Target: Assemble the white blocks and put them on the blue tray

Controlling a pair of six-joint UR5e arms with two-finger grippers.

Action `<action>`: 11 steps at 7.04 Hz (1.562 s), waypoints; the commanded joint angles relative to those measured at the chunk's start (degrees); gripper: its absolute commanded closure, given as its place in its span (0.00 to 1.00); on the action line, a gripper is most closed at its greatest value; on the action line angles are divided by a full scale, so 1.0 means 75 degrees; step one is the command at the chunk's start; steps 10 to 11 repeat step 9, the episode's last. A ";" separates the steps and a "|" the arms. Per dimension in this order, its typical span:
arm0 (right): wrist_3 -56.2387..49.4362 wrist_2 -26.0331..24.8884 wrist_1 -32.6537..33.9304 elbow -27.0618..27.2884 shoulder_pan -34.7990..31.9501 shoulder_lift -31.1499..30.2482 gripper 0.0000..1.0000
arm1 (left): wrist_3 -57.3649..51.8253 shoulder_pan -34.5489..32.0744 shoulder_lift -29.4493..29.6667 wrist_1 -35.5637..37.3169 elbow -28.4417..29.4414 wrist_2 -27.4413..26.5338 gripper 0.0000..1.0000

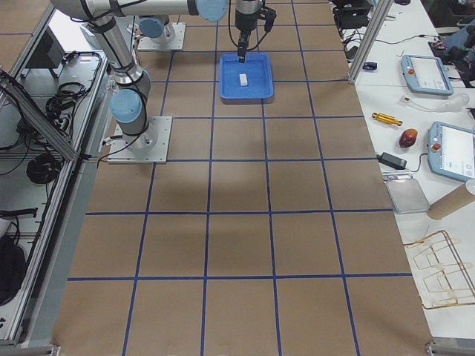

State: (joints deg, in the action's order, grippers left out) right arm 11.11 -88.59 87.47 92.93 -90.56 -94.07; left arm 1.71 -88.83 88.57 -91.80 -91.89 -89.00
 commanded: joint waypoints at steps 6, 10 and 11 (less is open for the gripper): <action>0.0007 -0.0001 0.0045 -0.0075 0.0005 0.0015 0.00 | -0.1131 0.0031 0.0062 0.0849 -0.0005 -0.0016 0.00; 0.0007 -0.0001 0.0033 -0.0063 0.0005 0.0015 0.00 | -0.1131 0.0043 0.0062 0.0861 0.0006 -0.0004 0.00; 0.0007 -0.0001 0.0033 -0.0063 0.0005 0.0015 0.00 | -0.1131 0.0043 0.0062 0.0861 0.0006 -0.0004 0.00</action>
